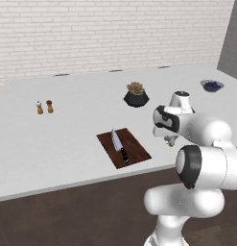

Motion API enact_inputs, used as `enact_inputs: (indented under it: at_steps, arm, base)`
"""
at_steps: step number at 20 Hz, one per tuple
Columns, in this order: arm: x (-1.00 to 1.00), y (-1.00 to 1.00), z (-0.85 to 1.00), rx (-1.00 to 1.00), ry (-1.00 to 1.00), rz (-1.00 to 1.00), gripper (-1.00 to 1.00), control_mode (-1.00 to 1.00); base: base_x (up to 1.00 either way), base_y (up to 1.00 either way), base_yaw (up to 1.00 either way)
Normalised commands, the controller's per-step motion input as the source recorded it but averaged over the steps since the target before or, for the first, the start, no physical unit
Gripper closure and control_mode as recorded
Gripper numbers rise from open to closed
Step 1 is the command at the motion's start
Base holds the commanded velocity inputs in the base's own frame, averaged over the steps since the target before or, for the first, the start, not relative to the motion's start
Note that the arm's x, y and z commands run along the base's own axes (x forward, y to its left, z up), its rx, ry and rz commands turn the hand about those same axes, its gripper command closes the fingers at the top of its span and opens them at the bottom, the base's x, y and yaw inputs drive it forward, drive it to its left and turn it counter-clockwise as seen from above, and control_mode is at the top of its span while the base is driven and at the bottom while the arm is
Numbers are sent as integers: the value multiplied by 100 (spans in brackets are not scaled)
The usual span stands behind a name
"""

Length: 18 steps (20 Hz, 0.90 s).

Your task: Pick up the knife from the drawer and place it on the cutting board. Then place the meat from the plate to the cutting board.

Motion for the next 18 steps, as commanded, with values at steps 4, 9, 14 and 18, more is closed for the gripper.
enact_inputs:
  at_steps: [4, 9, 14, 18]
  arm:
    - [0, 100, 0, 0, 8, 47, 100, -100]
    - [1, 100, -6, 0, 6, 46, 100, -100]
    - [24, 43, -51, 0, 3, 29, 100, -100]
    - [61, 0, -39, 0, 1, 13, 100, -100]
  base:
    - [0, 0, 0]
    - [0, 0, 0]
    - [0, 0, 0]
    - [0, 0, 0]
